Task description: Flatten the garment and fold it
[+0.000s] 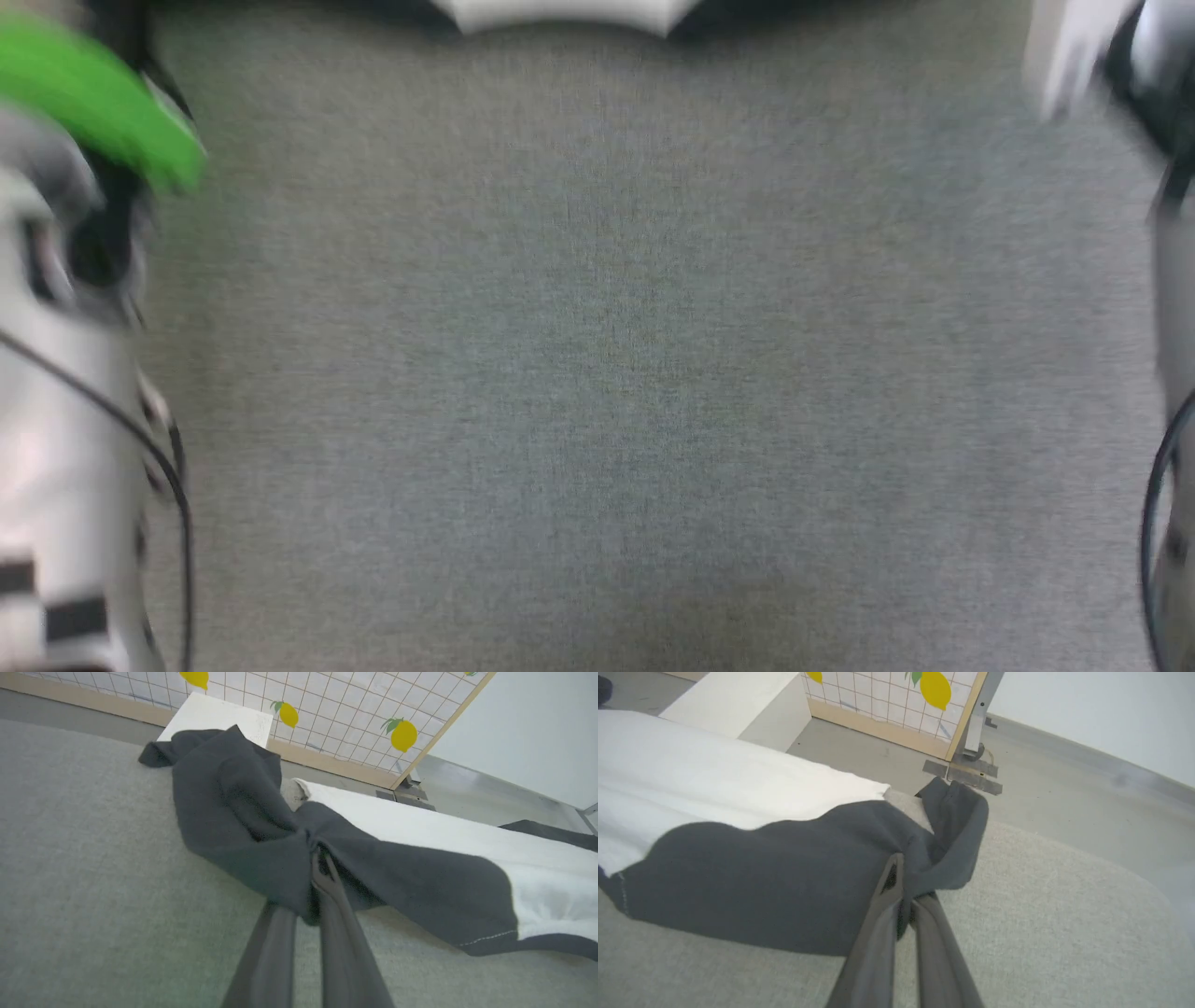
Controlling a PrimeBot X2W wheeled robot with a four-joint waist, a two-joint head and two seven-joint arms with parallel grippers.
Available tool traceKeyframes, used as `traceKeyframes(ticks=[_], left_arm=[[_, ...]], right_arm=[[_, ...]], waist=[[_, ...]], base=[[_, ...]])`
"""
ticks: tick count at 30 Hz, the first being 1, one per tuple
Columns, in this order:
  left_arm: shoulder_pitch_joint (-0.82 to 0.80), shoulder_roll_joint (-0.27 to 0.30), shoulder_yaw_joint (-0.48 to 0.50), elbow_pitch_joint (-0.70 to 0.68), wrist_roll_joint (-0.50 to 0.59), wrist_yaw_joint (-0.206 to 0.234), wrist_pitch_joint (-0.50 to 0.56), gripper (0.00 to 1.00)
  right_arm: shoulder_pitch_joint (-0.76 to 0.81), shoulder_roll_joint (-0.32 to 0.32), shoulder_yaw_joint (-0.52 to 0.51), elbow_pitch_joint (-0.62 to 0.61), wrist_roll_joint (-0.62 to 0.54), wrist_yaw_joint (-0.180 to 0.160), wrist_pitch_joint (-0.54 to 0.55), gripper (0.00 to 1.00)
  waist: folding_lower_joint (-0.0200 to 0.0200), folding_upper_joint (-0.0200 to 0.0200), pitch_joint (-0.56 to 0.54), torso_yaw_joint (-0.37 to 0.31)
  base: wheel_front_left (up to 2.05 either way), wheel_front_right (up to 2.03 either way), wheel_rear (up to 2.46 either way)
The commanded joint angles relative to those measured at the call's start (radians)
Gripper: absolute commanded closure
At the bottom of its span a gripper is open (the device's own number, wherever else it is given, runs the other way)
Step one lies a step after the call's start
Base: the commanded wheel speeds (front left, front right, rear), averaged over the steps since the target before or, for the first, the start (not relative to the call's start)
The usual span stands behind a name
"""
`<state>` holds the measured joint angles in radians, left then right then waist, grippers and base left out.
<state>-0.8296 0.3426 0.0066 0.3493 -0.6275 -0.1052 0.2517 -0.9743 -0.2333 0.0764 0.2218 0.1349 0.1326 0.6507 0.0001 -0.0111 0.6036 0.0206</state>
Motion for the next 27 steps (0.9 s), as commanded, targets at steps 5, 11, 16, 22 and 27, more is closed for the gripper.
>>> traceKeyframes(ticks=[5,11,16,22,27], left_arm=[[0.256,-0.008,0.005,-0.124,-0.062,0.003,0.066,1.0],[0.53,-0.015,0.003,-0.289,-0.072,0.044,0.115,1.0],[0.709,-0.038,0.011,-0.397,-0.084,0.087,0.129,1.0],[0.881,-0.057,-0.005,-0.482,-0.078,0.121,0.149,1.0],[0.968,-0.084,-0.02,-0.507,-0.085,0.128,0.139,1.0]], right_arm=[[0.29,-0.014,-0.049,-0.211,0.068,-0.002,0.141,1.0],[0.558,0.024,-0.135,-0.427,0.087,-0.002,0.264,1.0],[0.733,0.066,-0.2,-0.541,0.076,-0.002,0.341,1.0],[0.901,0.121,-0.242,-0.587,0.067,-0.002,0.384,1.0],[1.016,0.16,-0.269,-0.588,0.062,-0.002,0.382,1.0]], waist=[[-0.0001,0.0111,-0.22,0.013],[-0.0001,0.0111,-0.308,0.018],[-0.0001,0.0111,-0.361,0.028],[-0.0001,0.0111,-0.389,0.041],[-0.0001,0.0111,-0.398,0.054]], base=[[0.0,0.0,0.0],[0.0,0.0,0.0],[0.0,0.0,0.0],[0.0,0.0,0.0],[0.0,0.0,0.0]])
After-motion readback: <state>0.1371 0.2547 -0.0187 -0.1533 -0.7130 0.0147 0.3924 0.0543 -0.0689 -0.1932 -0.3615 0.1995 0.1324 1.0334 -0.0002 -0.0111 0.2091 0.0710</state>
